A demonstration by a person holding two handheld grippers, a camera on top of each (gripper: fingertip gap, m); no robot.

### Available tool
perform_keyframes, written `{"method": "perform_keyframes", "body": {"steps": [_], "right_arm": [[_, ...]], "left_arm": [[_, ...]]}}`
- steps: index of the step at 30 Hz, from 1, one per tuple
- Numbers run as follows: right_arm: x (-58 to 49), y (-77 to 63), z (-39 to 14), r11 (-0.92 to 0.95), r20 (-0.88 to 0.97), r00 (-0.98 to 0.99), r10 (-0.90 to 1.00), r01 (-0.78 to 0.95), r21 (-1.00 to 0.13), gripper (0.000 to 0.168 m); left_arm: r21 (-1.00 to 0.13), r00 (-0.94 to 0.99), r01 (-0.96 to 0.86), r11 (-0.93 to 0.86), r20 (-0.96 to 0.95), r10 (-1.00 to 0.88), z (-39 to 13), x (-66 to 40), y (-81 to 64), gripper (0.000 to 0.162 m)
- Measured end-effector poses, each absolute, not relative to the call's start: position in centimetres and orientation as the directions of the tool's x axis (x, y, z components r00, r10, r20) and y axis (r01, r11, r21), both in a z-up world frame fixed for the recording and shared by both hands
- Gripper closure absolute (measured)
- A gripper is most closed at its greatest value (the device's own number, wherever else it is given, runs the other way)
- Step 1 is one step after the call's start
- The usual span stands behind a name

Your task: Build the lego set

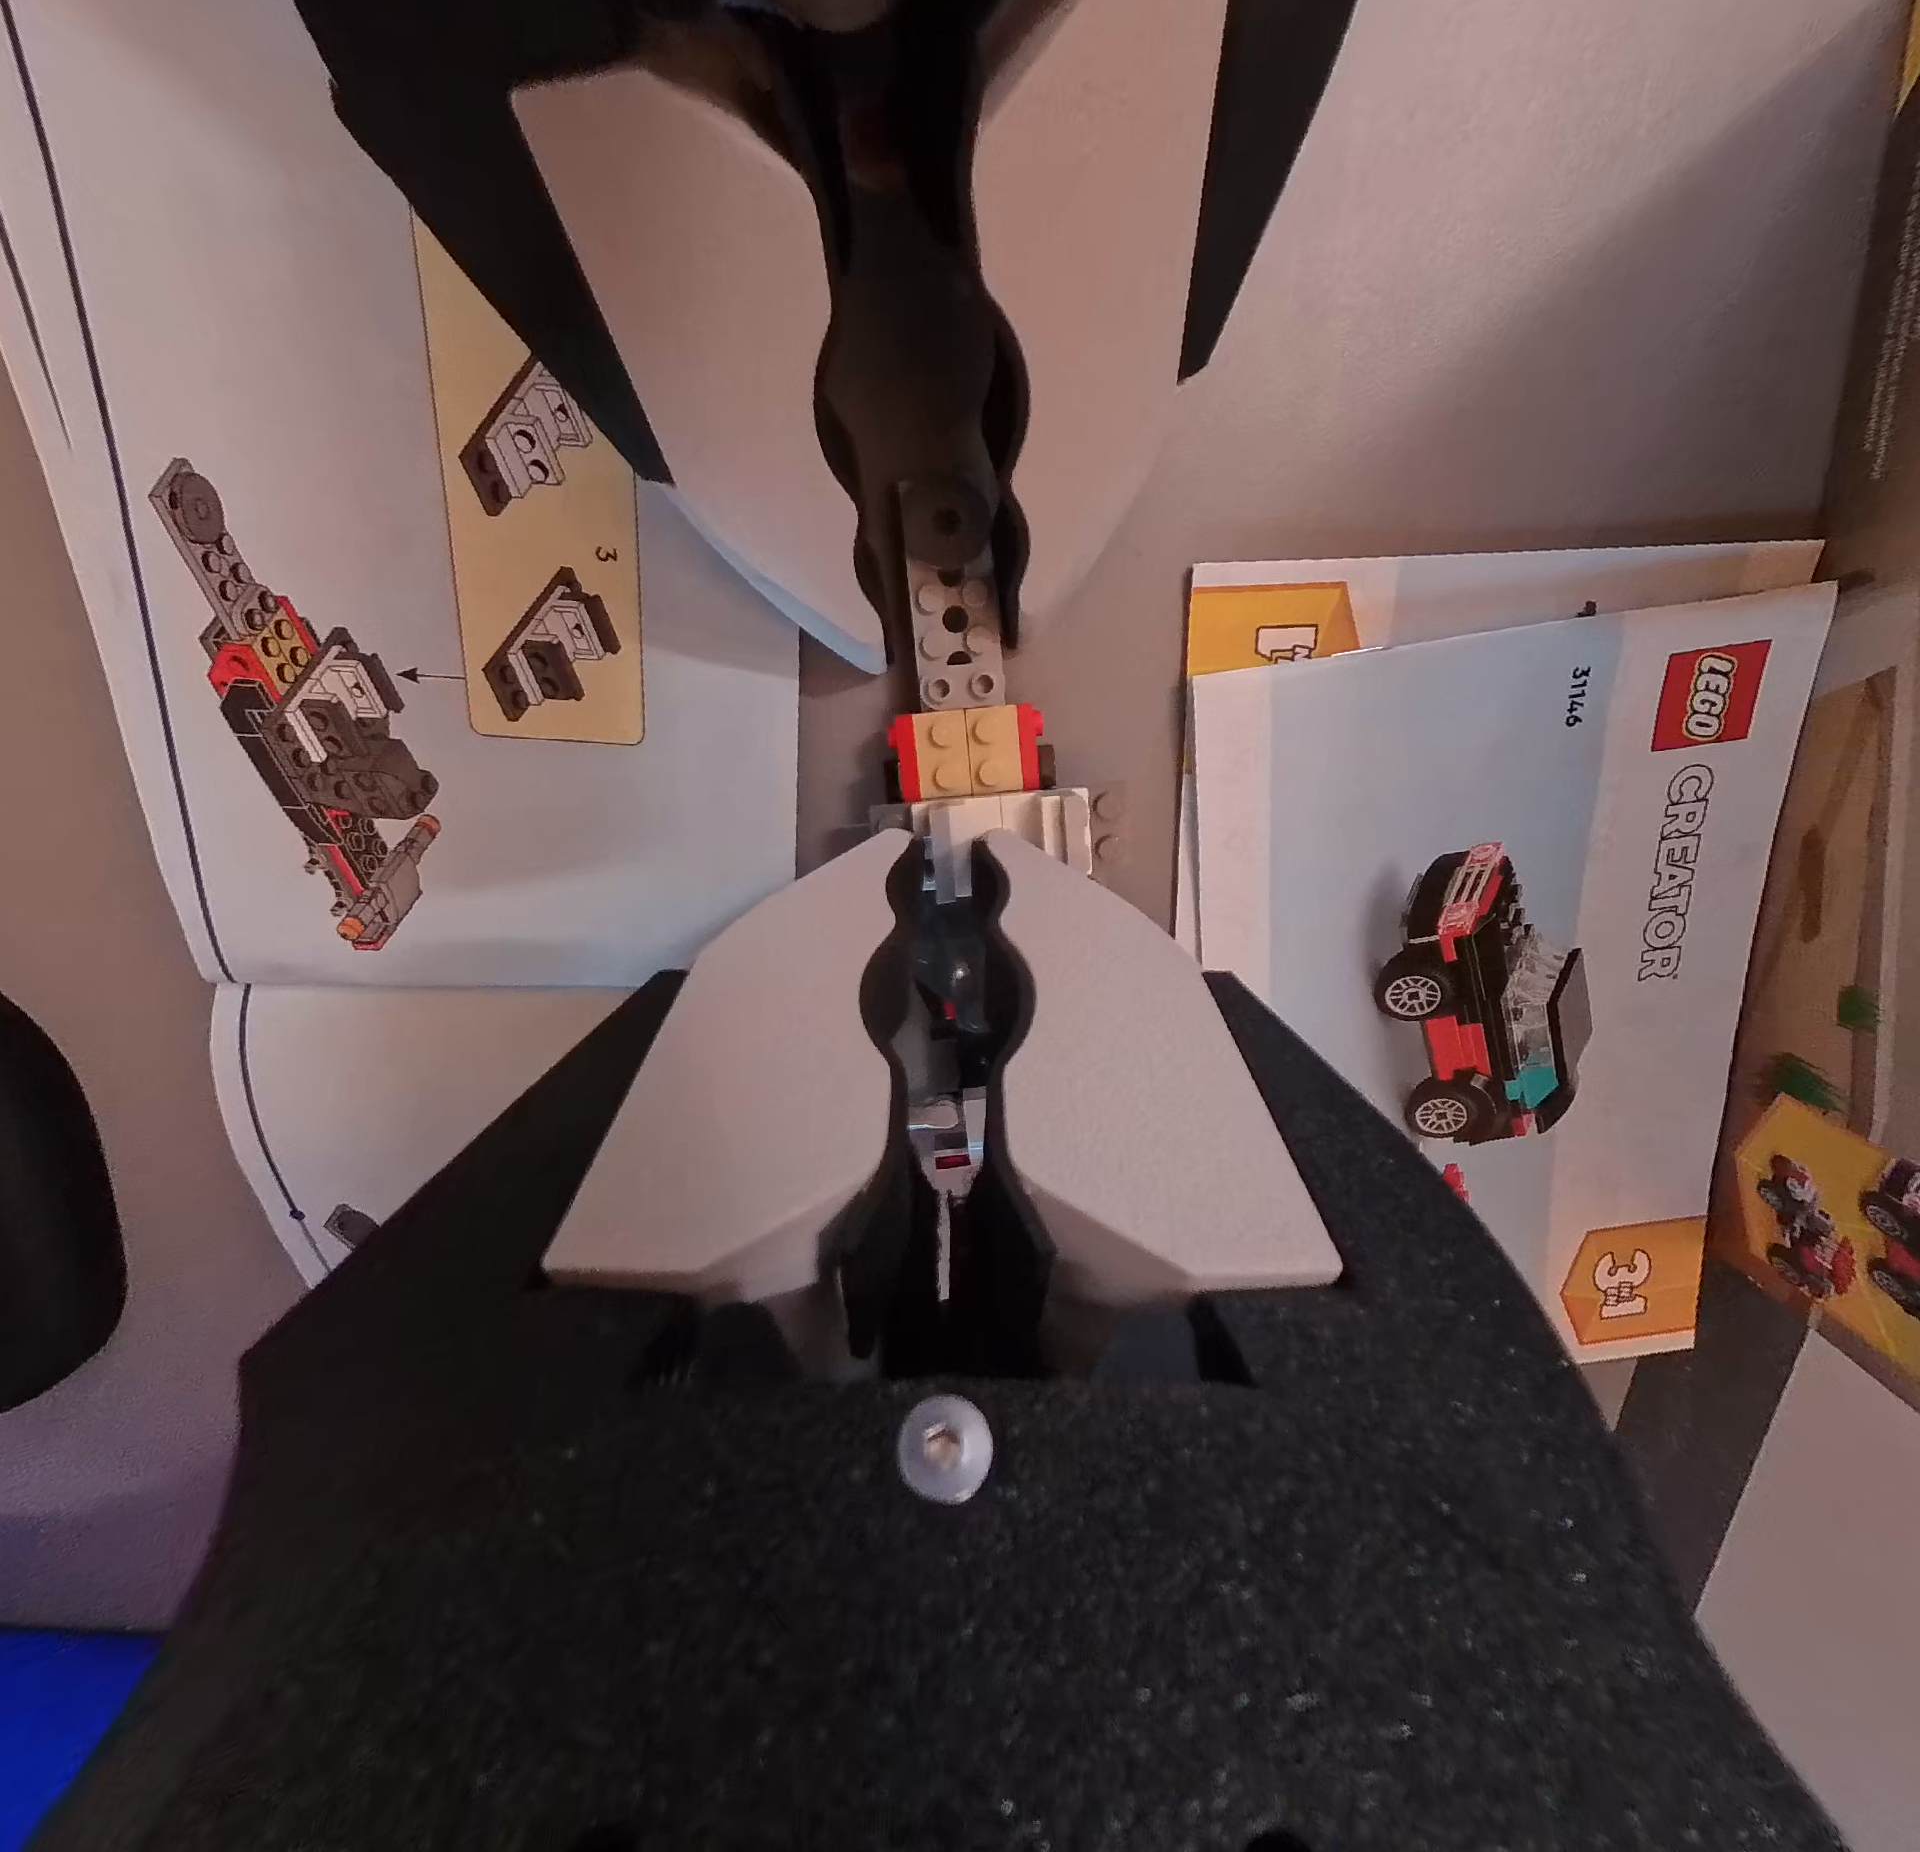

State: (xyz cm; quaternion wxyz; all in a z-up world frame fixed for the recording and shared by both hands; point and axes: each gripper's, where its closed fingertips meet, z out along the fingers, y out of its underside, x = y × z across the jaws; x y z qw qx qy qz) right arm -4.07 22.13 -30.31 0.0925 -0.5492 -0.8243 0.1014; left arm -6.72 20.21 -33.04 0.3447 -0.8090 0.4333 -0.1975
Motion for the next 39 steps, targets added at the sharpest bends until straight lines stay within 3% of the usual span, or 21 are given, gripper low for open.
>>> {"method": "perform_keyframes", "body": {"steps": [15, 27, 39], "right_arm": [[-4.0, 22.11, -30.35, 0.308, -0.026, -0.326, 0.945, 0.914, -0.265, 0.16], [-3.44, 22.24, -30.39, 0.387, 0.048, -0.385, 0.922, 0.903, -0.185, 0.154], [-3.75, 21.72, -29.53, 0.404, 0.021, -0.415, 0.91, 0.87, -0.283, 0.152]], "left_arm": [[-0.731, 0.546, -0.563, -0.386, 0.022, -0.837, -33.03, -6.71, 20.23, 0.139], [-0.734, 0.543, -0.56, -0.384, 0.025, -0.839, -33.07, -6.72, 20.22, 0.14], [-0.734, 0.543, -0.561, -0.383, 0.024, -0.84, -33.05, -6.73, 20.22, 0.14]]}}
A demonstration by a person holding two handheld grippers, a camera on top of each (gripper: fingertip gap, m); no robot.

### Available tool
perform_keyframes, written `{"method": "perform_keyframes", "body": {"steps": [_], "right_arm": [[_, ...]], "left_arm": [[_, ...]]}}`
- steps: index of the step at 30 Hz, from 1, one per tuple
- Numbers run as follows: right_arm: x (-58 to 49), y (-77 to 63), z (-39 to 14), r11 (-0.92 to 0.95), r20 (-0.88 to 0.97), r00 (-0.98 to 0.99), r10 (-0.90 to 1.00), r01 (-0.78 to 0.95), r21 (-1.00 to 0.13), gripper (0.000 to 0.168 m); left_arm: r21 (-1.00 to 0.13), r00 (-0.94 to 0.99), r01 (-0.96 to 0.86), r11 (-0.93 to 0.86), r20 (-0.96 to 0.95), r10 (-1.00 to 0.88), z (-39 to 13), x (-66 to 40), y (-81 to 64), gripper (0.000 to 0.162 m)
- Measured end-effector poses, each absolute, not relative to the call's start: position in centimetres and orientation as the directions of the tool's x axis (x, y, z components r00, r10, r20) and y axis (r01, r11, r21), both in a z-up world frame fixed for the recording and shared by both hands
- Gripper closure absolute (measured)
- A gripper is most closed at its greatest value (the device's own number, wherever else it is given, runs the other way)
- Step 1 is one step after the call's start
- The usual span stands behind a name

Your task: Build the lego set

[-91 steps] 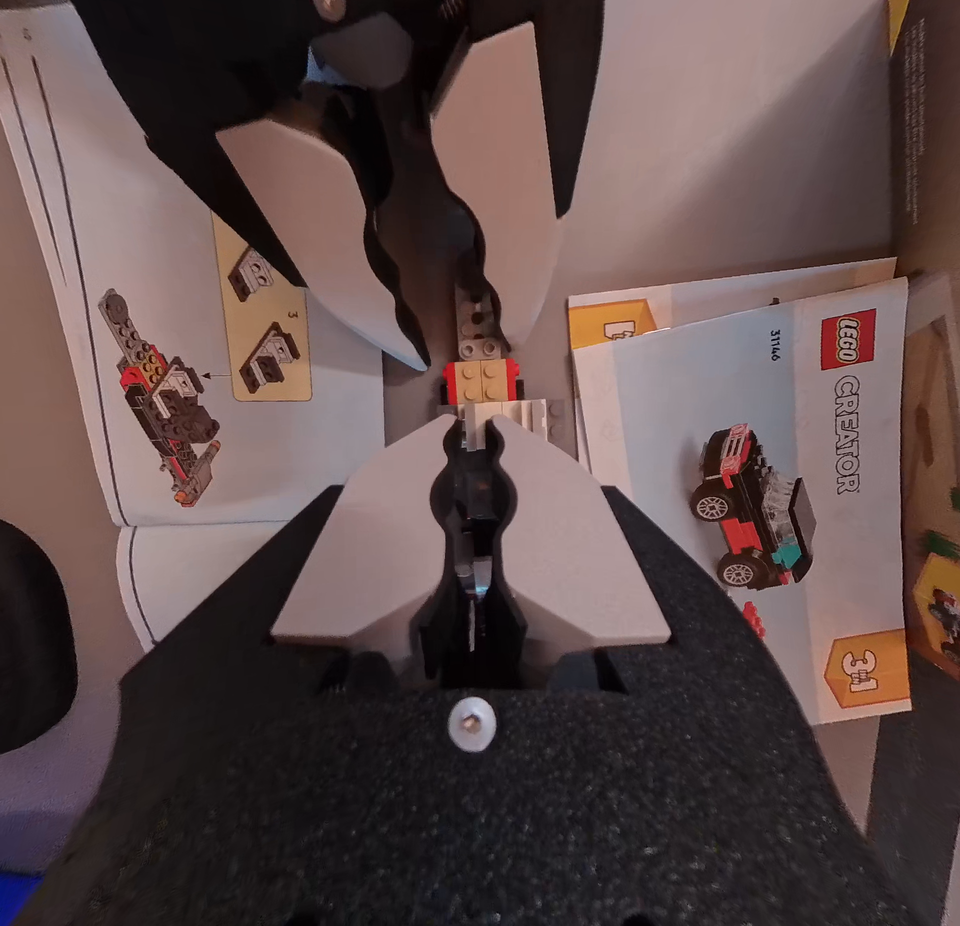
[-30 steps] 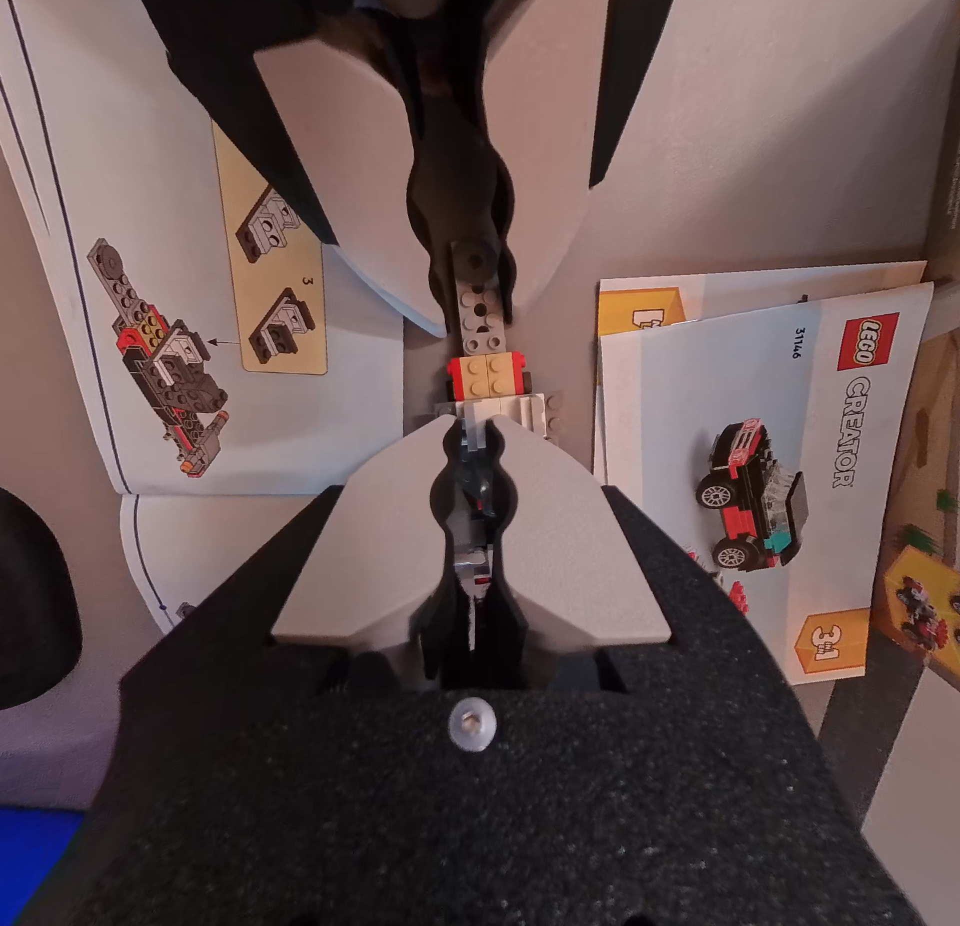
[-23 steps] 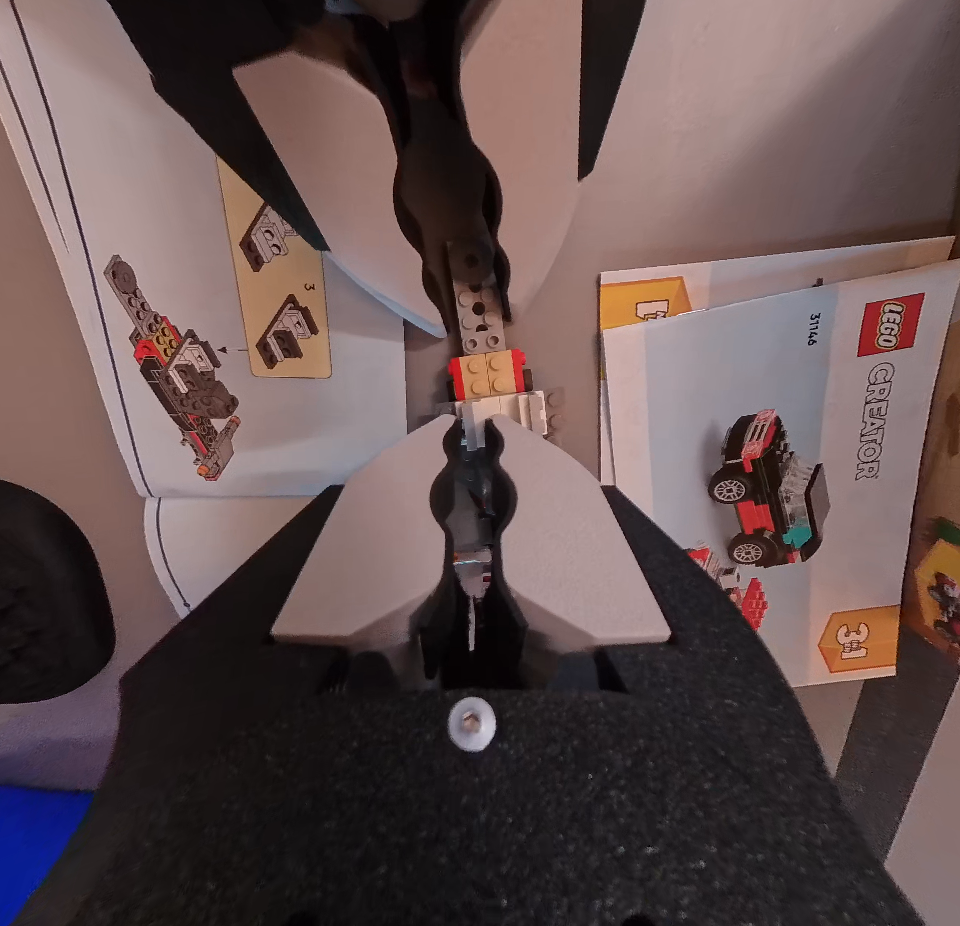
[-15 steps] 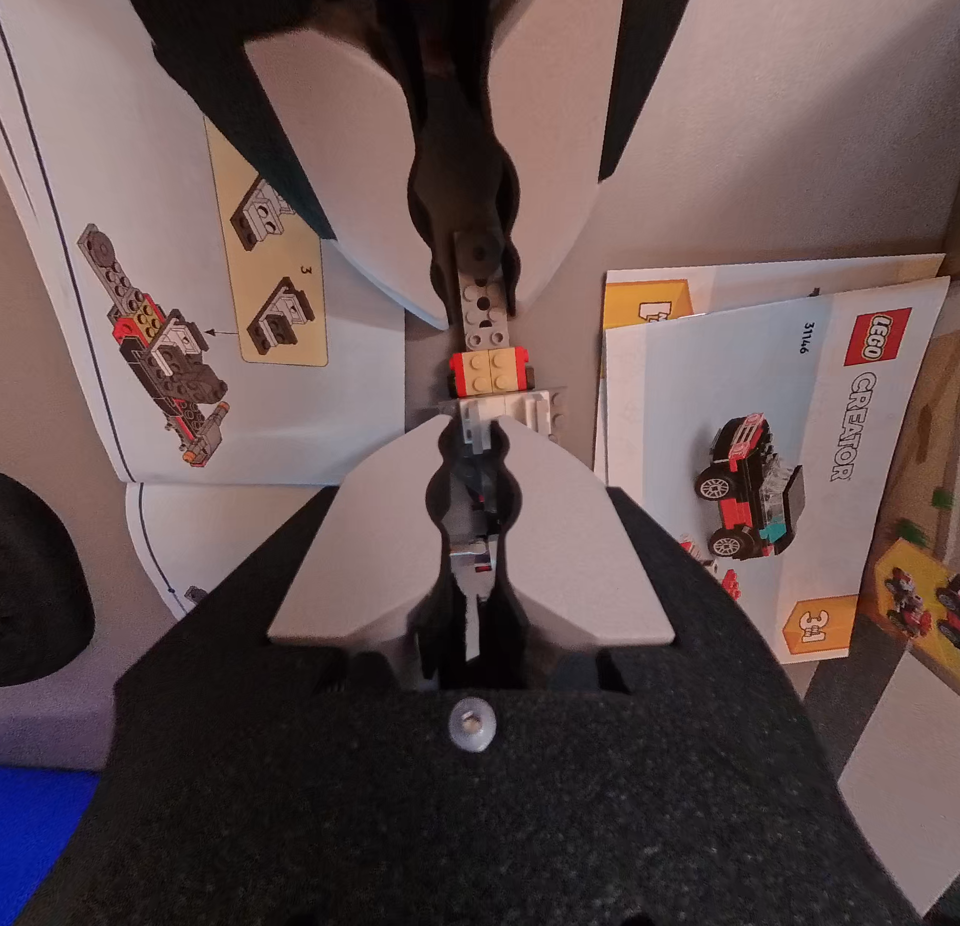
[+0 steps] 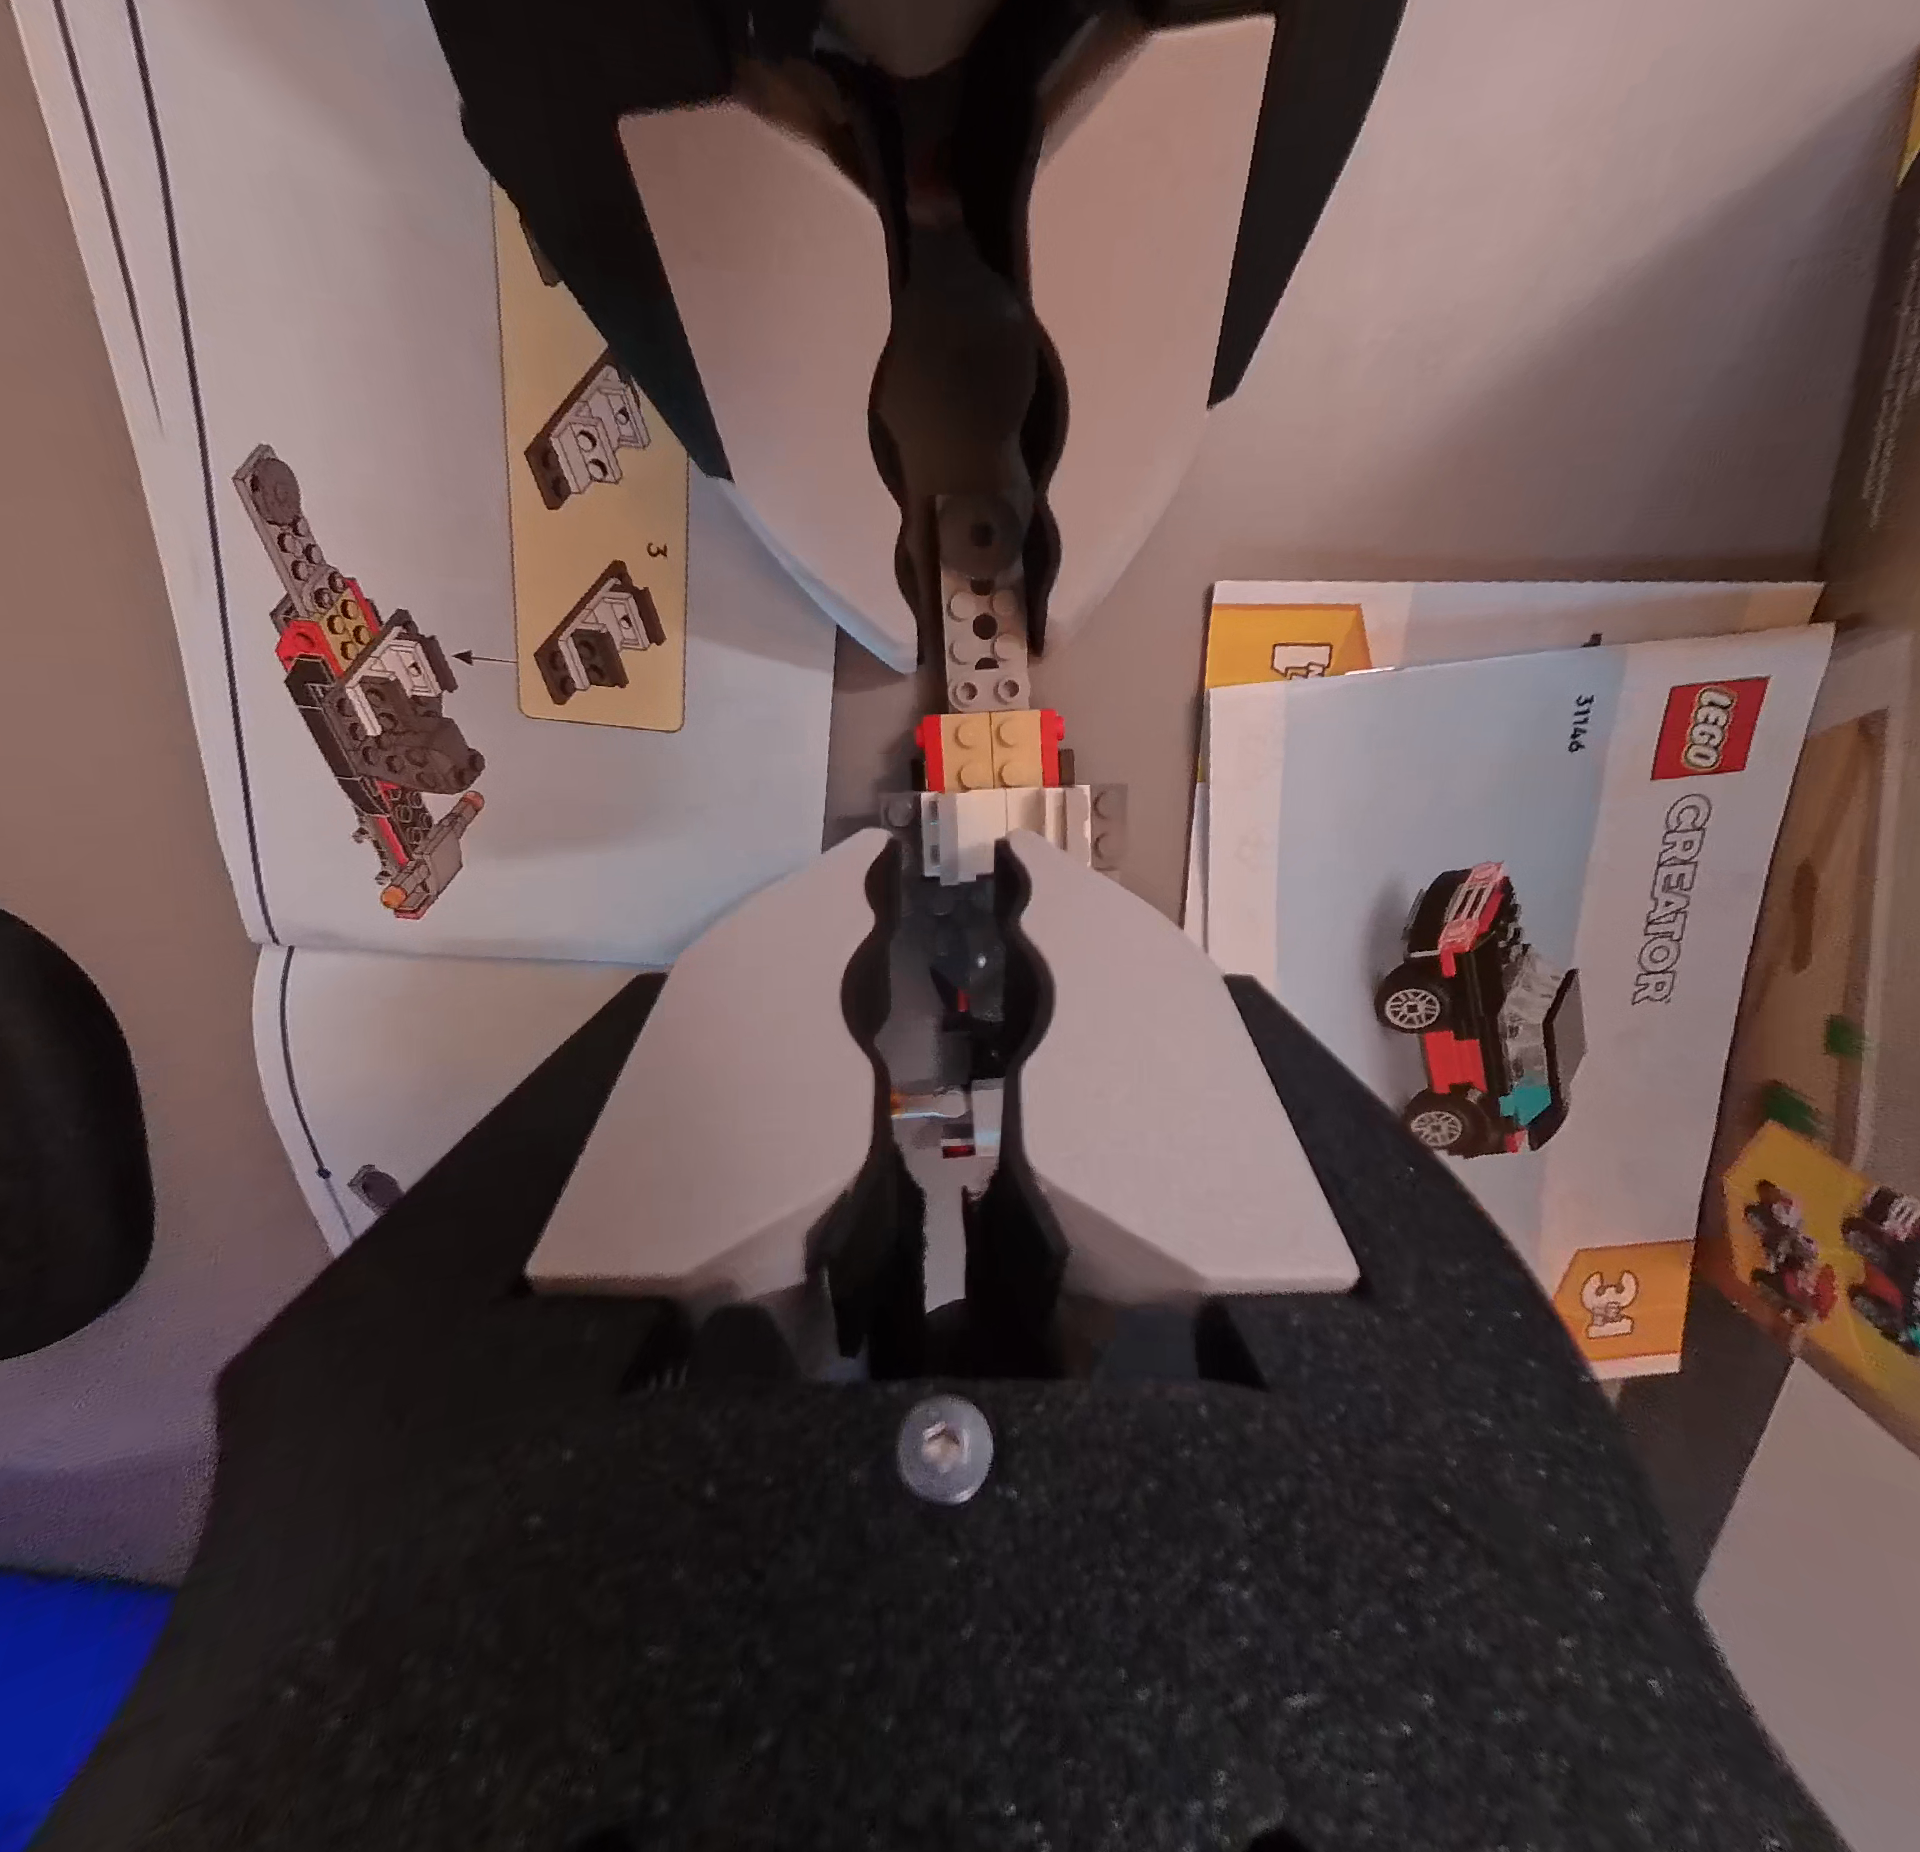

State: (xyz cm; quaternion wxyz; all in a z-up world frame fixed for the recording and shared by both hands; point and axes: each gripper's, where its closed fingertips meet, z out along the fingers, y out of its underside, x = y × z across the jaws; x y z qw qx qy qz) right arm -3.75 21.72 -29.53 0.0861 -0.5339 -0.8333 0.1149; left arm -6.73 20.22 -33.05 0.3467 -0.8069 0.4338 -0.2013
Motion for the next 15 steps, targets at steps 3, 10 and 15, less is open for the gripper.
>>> {"method": "perform_keyframes", "body": {"steps": [3, 10, 15], "right_arm": [[-4.15, 21.79, -29.62, 0.427, 0.032, -0.438, 0.898, 0.853, -0.299, 0.151], [-3.89, 22.09, -30.34, 0.436, 0.047, -0.44, 0.897, 0.861, -0.262, 0.158], [-3.92, 21.77, -30.35, 0.42, 0.036, -0.426, 0.904, 0.87, -0.259, 0.16]], "left_arm": [[-0.734, 0.542, -0.56, -0.383, 0.025, -0.84, -33.04, -6.72, 20.19, 0.139], [-0.734, 0.542, -0.559, -0.384, 0.027, -0.84, -33.05, -6.72, 20.19, 0.139], [-0.735, 0.542, -0.559, -0.384, 0.027, -0.84, -33.05, -6.73, 20.2, 0.139]]}}
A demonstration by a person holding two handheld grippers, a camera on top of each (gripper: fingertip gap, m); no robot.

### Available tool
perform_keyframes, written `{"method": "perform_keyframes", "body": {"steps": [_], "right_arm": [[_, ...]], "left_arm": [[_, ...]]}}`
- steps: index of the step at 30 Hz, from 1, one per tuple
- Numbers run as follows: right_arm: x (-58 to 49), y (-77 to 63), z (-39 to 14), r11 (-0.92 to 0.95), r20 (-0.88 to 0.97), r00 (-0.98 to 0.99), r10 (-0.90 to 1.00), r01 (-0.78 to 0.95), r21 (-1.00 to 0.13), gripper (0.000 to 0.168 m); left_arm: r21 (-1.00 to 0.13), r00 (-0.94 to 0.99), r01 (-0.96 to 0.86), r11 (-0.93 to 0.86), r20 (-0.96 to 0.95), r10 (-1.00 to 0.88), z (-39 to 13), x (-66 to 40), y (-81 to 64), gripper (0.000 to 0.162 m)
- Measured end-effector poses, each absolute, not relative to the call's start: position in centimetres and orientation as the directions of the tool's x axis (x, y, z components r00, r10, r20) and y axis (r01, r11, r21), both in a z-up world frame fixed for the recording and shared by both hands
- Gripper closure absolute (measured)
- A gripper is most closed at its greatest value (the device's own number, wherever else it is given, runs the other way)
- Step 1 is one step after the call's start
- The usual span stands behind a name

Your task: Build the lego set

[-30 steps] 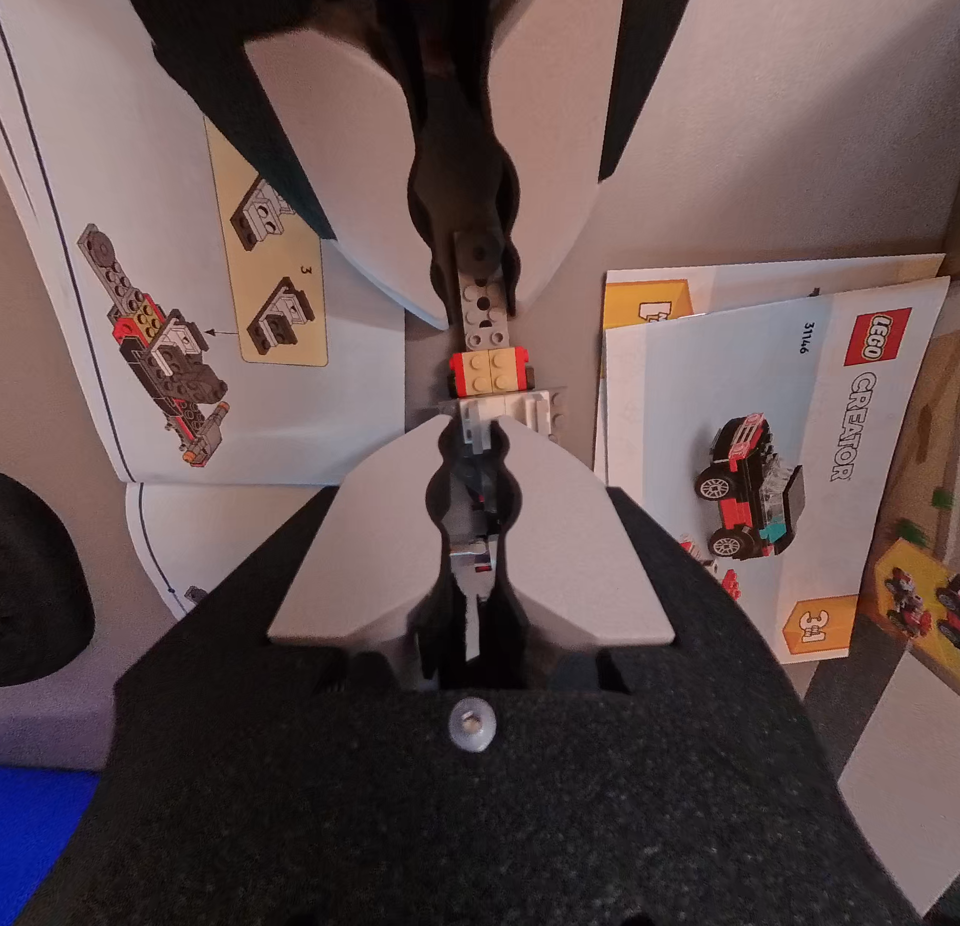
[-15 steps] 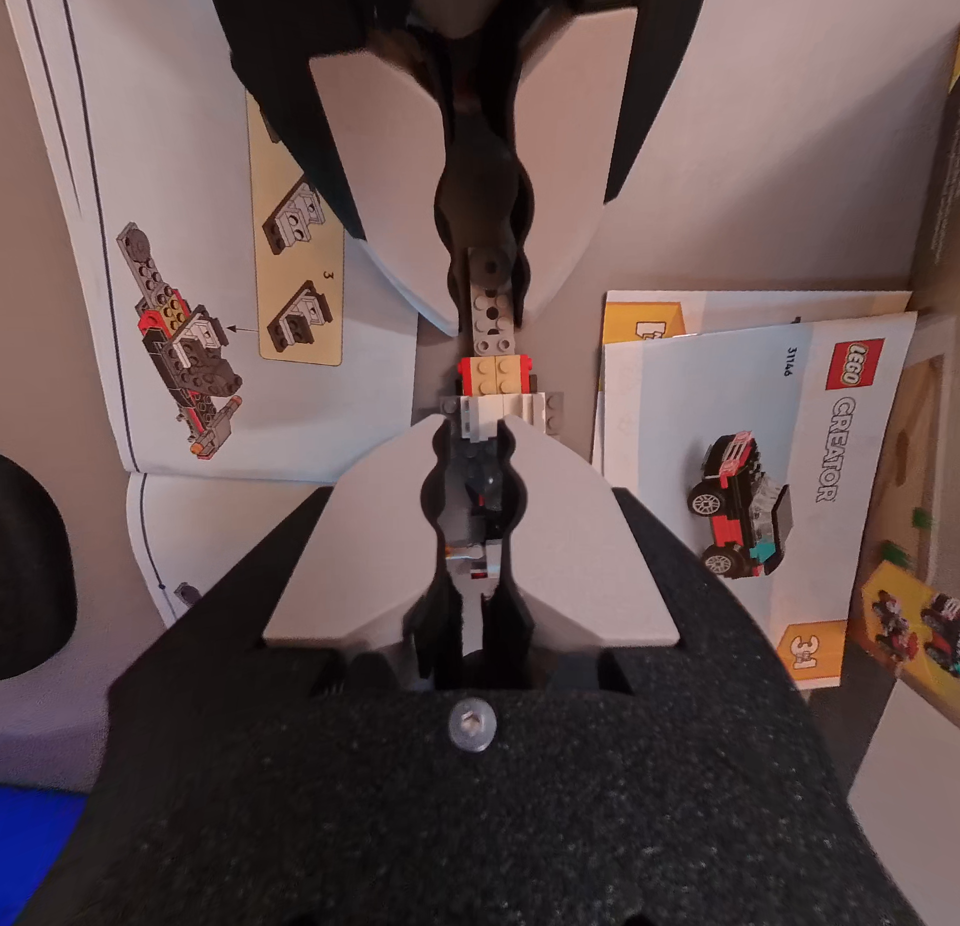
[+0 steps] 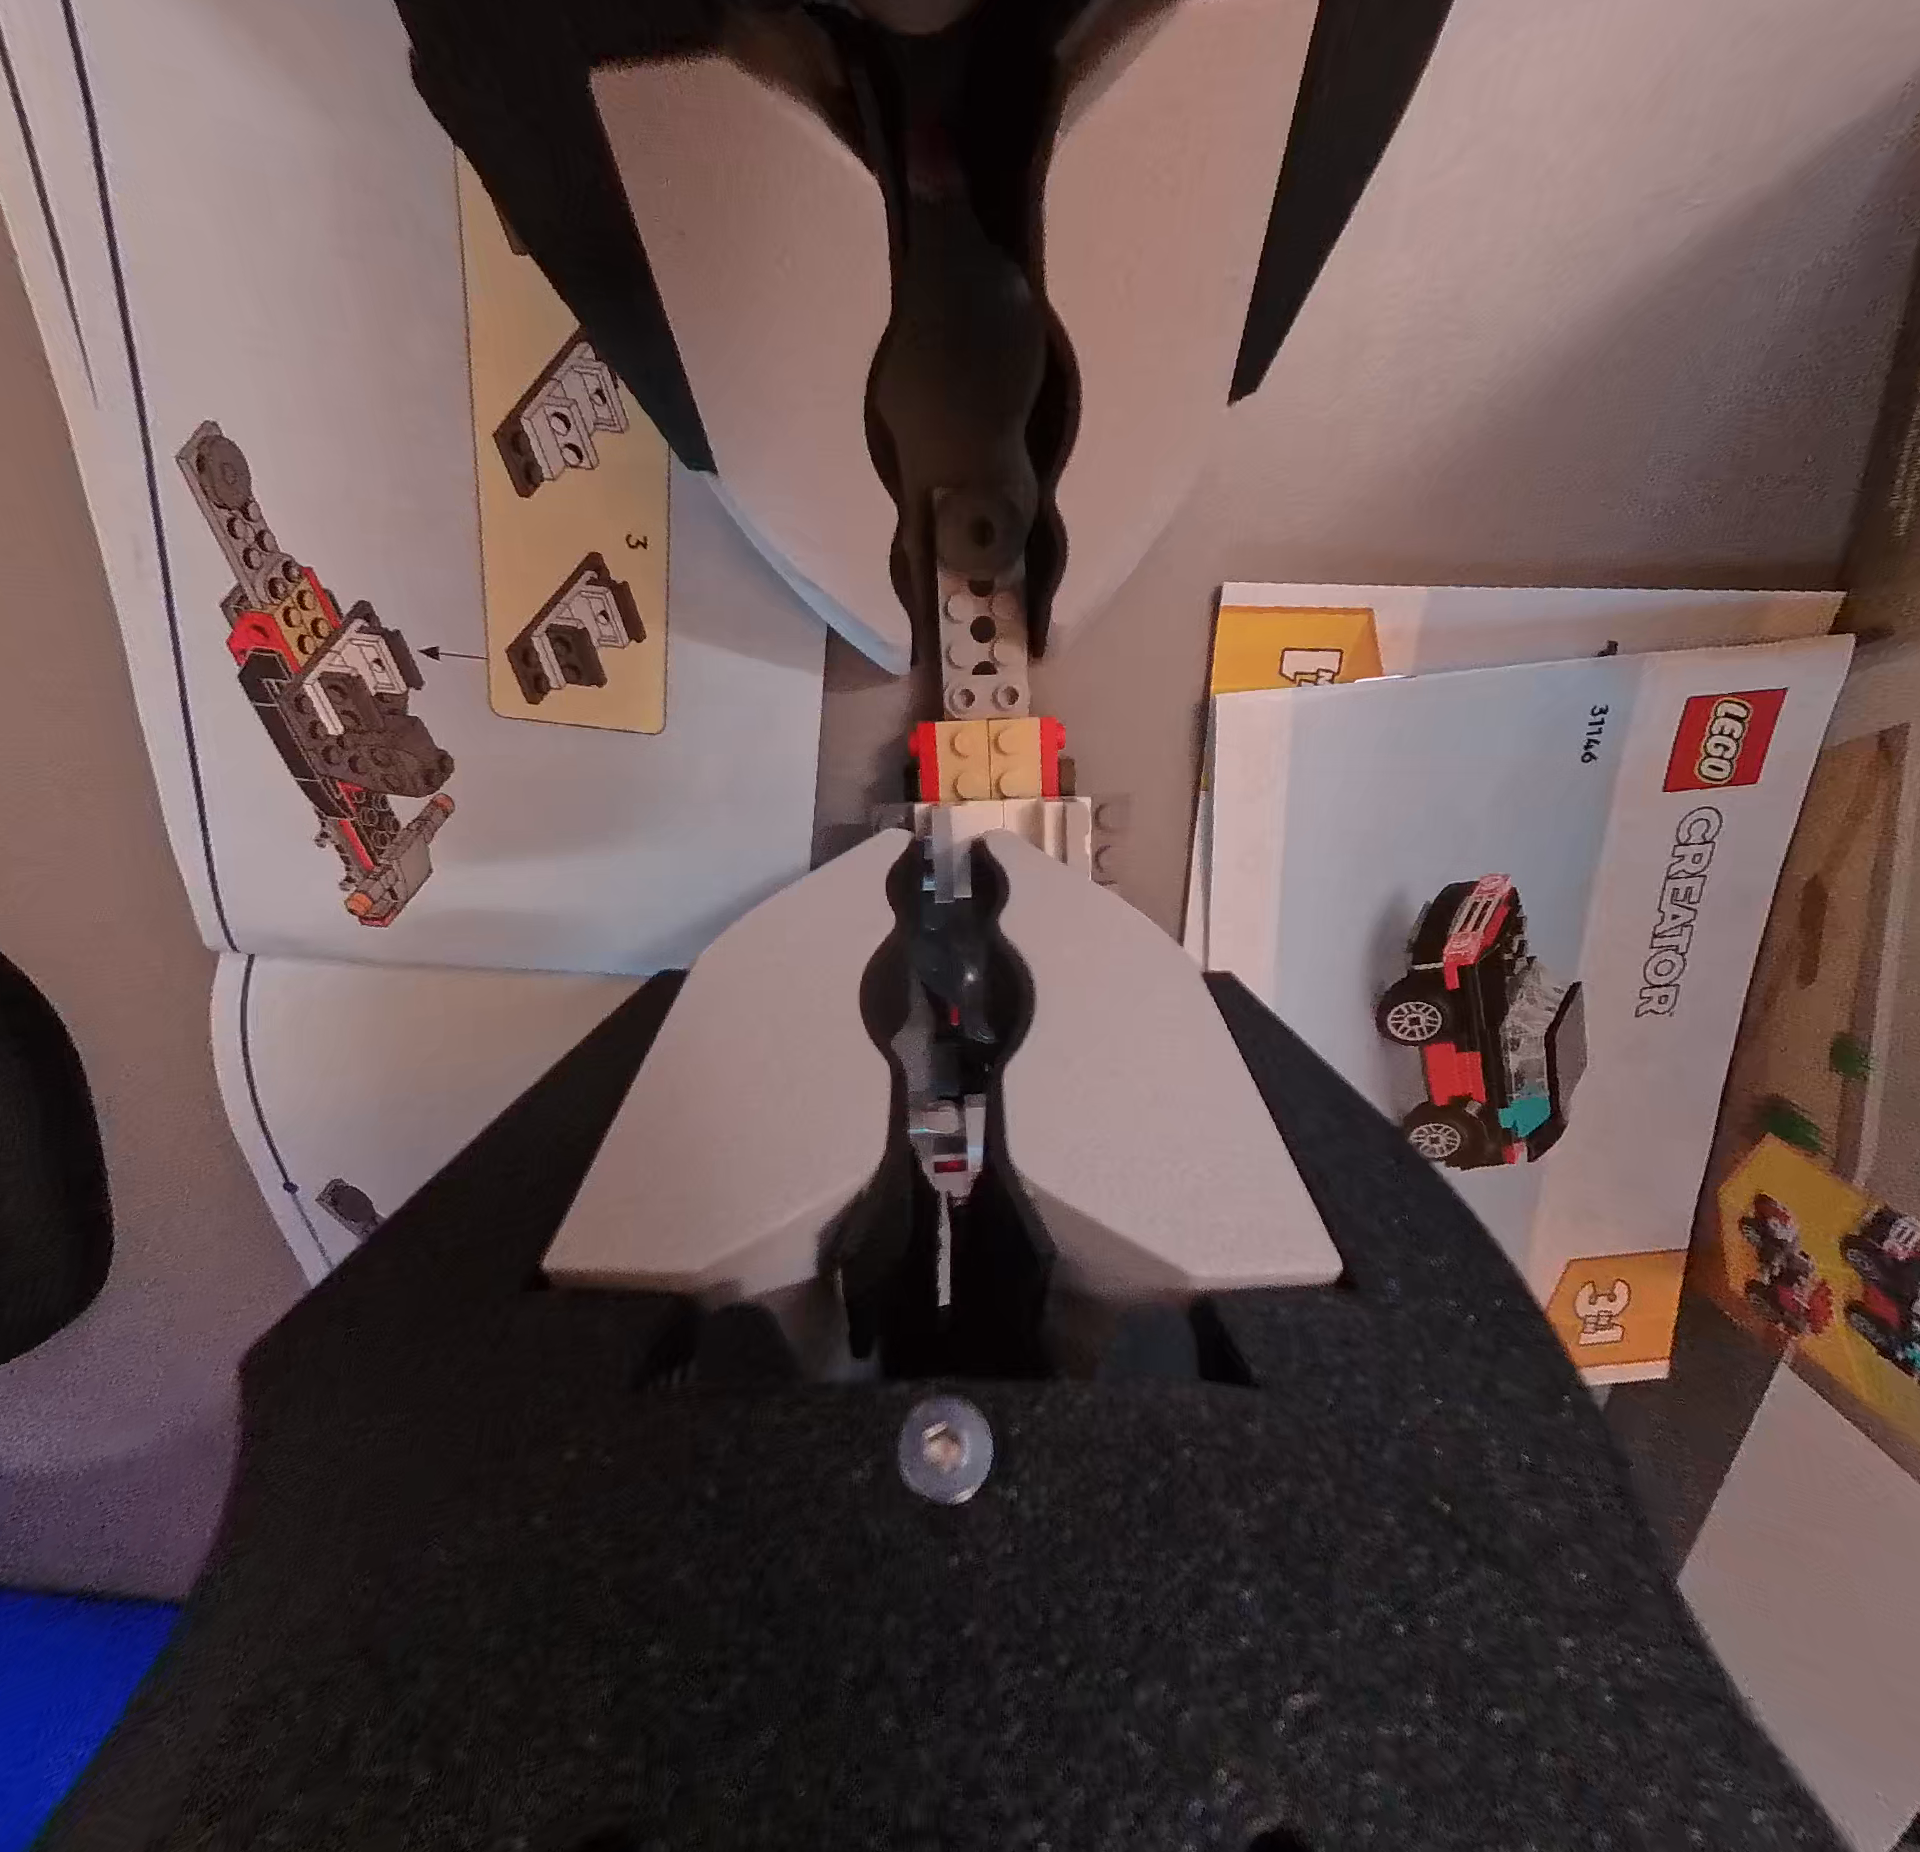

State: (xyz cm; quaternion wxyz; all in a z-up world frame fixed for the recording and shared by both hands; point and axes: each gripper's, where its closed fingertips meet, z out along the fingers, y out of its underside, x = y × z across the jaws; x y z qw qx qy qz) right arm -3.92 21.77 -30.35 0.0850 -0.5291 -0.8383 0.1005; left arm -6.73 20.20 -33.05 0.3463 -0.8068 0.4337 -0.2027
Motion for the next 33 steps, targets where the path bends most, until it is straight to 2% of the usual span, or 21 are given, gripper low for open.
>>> {"method": "perform_keyframes", "body": {"steps": [14, 21, 33], "right_arm": [[-3.8, 22.04, -30.35, 0.34, 0.003, -0.351, 0.936, 0.906, -0.253, 0.16], [-3.77, 22.05, -30.4, 0.36, 0.014, -0.368, 0.93, 0.902, -0.239, 0.16], [-3.82, 22.22, -30.49, 0.232, -0.027, -0.243, 0.97, 0.949, -0.214, 0.161]], "left_arm": [[-0.735, 0.541, -0.56, -0.383, 0.025, -0.84, -33.03, -6.74, 20.2, 0.139], [-0.735, 0.541, -0.558, -0.385, 0.029, -0.84, -33.03, -6.74, 20.19, 0.139], [-0.735, 0.543, -0.556, -0.387, 0.03, -0.839, -33.03, -6.76, 20.21, 0.14]]}}
